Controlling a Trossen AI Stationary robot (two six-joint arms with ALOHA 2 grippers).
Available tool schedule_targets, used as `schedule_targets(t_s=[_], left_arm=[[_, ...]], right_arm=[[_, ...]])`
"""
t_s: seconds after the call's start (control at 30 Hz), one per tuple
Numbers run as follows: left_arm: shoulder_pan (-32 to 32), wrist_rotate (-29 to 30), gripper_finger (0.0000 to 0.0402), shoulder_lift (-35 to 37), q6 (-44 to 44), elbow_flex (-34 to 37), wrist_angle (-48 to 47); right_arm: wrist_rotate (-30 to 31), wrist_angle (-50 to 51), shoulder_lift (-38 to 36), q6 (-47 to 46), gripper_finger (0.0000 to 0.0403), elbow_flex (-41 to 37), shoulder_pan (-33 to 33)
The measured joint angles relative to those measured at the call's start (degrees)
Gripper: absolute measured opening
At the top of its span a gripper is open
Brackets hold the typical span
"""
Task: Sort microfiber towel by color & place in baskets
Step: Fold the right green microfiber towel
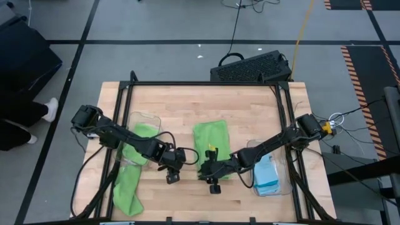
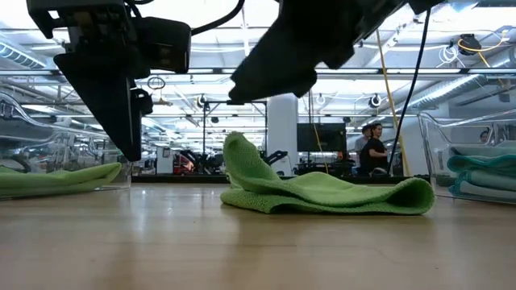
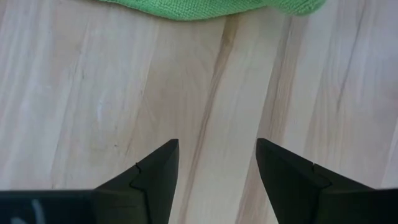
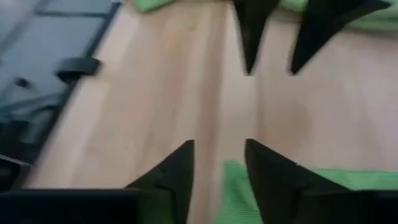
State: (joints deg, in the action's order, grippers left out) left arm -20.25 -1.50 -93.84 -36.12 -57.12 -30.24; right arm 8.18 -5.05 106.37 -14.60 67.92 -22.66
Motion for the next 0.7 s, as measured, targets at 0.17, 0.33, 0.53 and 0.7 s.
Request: schedule_targets(t_s=[0.17,0.33,0.53,0.7], left_arm=[[0.00,-0.02,0.0216,0.00,0.00,0.00,0.00],[0.00,-0.02,0.0216,0.00,0.28,0.00,0.00],[0.00,-0.02,0.0216,0.00,0.37,0.00,-0.09],[0.00,-0.04,0.0216,0.00,0.37,0.00,-0.10]], right_arm=[[3.68,2.45,0.88,6.50,0.0188,0.04,0.09],[1.11,2.88,4.42,10.94,0.0167,0.02,0.51],[0.63,2.46,6.09,8.09,0.0035,-0.02,0.65],[0.73,0.23,3.83,6.03,0.0006,0.02,0.68]])
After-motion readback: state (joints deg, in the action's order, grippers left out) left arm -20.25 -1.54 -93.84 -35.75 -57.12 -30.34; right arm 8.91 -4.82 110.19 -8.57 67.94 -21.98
